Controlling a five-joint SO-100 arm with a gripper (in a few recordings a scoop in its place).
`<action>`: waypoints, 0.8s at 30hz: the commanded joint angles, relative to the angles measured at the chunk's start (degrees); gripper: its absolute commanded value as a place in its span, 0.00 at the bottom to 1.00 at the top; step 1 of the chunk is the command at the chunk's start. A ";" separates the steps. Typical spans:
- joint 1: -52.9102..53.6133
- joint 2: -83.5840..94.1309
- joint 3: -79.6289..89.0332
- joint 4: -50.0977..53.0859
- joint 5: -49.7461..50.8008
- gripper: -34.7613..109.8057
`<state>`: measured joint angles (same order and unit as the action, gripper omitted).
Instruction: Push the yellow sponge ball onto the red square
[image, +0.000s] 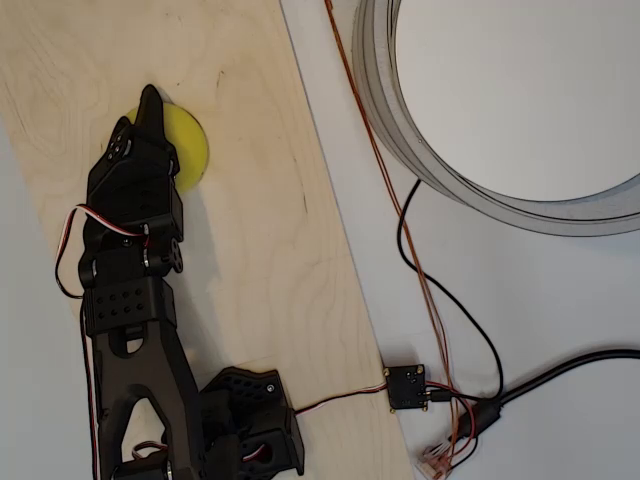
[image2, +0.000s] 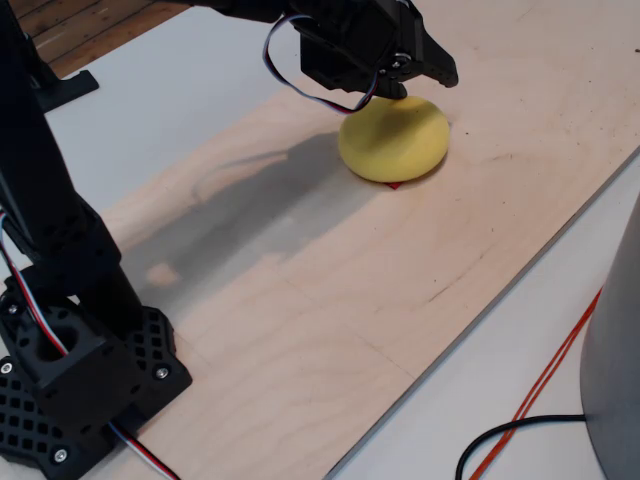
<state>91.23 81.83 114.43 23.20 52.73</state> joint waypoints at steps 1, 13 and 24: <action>0.70 4.22 -1.14 2.90 0.70 0.38; 1.41 6.50 -0.97 5.54 0.18 0.38; 5.63 12.66 -4.13 2.99 -13.18 0.43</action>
<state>95.19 89.56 112.41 26.72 41.57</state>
